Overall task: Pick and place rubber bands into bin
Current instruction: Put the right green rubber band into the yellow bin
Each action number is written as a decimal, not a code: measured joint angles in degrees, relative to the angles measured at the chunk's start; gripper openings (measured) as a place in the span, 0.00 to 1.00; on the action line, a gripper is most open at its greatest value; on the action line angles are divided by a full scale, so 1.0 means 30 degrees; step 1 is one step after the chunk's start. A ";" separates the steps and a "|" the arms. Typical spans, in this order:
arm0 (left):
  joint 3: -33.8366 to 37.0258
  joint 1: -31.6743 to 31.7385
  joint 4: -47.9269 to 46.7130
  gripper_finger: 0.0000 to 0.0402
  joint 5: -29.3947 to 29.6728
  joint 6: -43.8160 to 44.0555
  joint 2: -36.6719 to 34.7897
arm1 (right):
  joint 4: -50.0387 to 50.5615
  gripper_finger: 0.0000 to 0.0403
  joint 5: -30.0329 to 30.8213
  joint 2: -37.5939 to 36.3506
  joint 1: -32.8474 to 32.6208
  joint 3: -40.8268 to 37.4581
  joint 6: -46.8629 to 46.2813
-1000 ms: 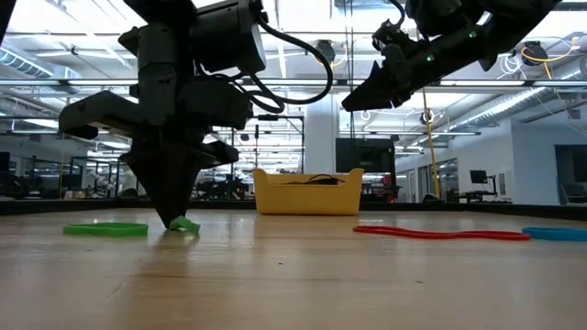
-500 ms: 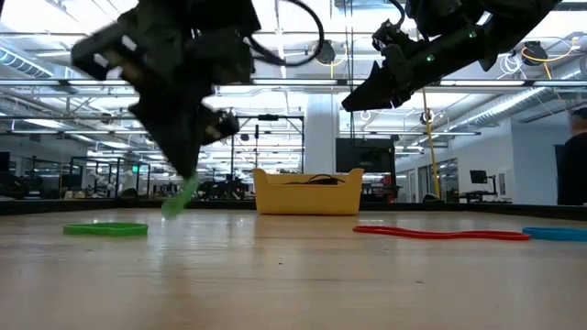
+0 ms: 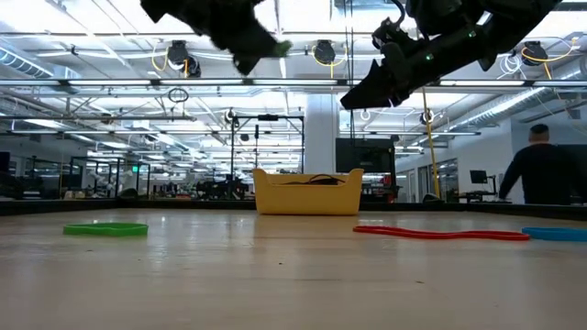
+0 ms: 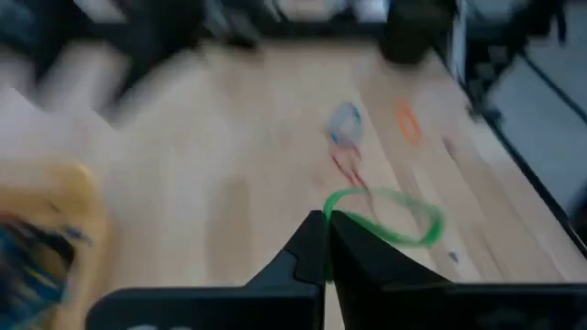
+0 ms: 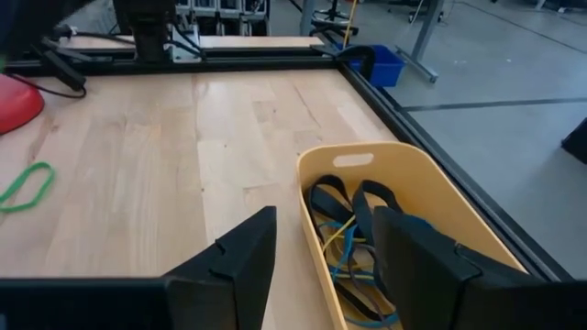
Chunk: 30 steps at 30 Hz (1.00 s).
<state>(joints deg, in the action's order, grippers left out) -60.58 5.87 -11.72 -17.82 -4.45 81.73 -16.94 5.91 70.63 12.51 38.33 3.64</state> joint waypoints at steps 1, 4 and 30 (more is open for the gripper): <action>-0.0006 0.0273 0.0830 0.03 0.0138 -0.0167 -0.0042 | -0.0064 0.44 0.0000 0.0000 0.0000 0.0000 0.0000; -0.0005 0.1104 0.2482 0.01 0.0707 -0.0866 -0.0019 | -0.0394 0.44 0.0000 0.0000 0.0000 0.0000 0.0000; -0.0040 0.6315 0.5437 0.05 0.5825 -0.2307 0.6443 | 0.0520 0.44 0.0054 0.0000 0.0007 0.0000 -0.1956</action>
<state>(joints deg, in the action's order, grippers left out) -60.70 24.81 4.59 -0.35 -11.37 101.06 -15.38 6.08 70.63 12.53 38.33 -2.23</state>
